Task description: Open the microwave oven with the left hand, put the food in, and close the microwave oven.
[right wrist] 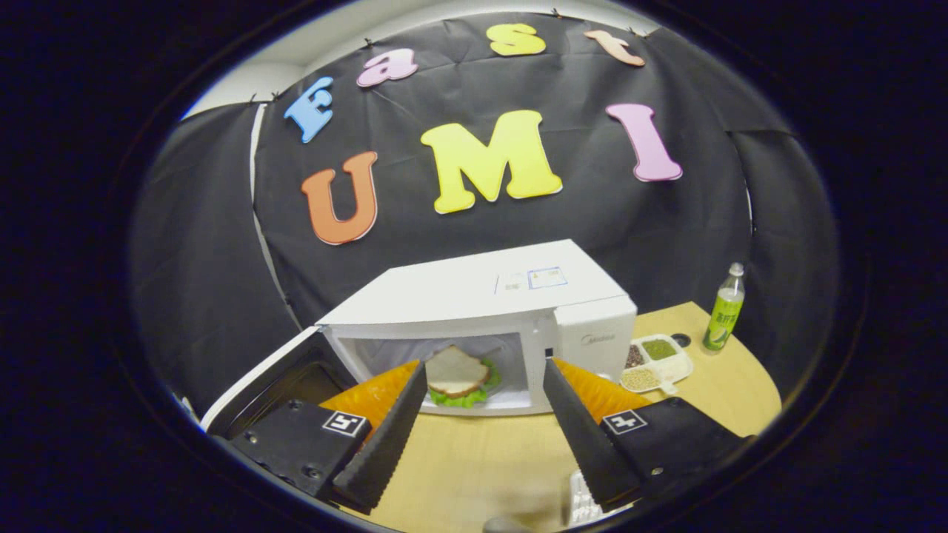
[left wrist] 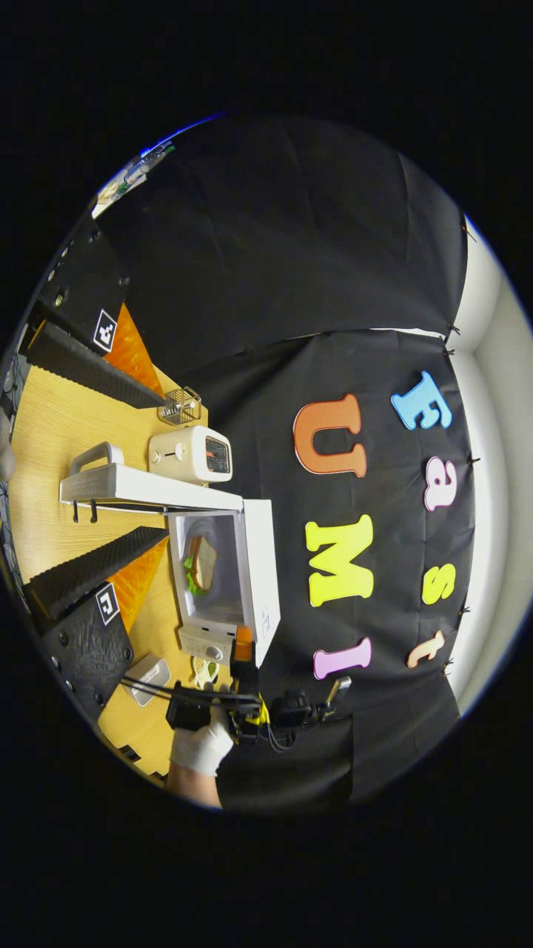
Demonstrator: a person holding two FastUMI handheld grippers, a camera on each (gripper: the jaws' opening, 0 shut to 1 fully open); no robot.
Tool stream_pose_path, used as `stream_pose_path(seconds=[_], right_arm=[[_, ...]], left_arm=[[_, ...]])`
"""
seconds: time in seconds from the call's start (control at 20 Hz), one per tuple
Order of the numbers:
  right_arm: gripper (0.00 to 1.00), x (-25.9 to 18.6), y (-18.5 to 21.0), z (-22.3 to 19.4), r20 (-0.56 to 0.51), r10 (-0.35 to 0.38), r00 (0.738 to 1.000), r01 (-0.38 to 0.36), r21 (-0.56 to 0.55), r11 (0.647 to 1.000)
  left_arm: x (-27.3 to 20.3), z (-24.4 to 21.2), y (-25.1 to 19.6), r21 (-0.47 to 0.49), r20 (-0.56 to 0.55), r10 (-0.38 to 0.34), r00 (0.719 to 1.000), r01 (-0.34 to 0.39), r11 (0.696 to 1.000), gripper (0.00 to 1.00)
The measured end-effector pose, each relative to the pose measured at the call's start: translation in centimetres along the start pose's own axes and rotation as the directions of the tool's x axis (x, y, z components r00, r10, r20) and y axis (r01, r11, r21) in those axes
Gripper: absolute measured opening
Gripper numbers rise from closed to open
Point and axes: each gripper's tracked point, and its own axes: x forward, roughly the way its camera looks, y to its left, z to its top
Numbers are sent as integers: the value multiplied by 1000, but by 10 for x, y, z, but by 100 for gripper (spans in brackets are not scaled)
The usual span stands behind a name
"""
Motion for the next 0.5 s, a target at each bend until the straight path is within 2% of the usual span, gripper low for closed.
stream_pose_path(seconds=[0.05,0.1,0.15,0.2,0.25,0.3,0.45,0.5], right_arm=[[100,-14,-7,9,6,4,1000,-4,-3,1000],[91,-28,-18,18,15,-5,1000,6,-19,1000],[100,-41,-28,28,28,-19,999,20,-39,999],[91,-55,-37,39,49,-29,998,32,-59,998],[91,-67,-45,45,60,-40,997,44,-75,996],[100,-80,-53,50,68,-47,997,53,-83,995],[100,-114,-73,62,82,-70,994,77,-88,993],[91,-126,-80,64,83,-77,994,84,-88,993]], left_arm=[[2,2,1,-9,7,-1,1000,1,1000,97],[6,4,1,-15,16,-6,1000,6,1000,97],[10,6,1,-15,24,-7,1000,7,1000,97],[12,6,4,-11,27,-9,1000,9,1000,97],[14,5,7,-3,29,-7,1000,7,1000,97],[18,4,9,2,28,-2,1000,2,1000,97],[25,3,21,10,34,15,999,-15,1000,97],[27,1,26,9,34,27,999,-27,1000,97]])
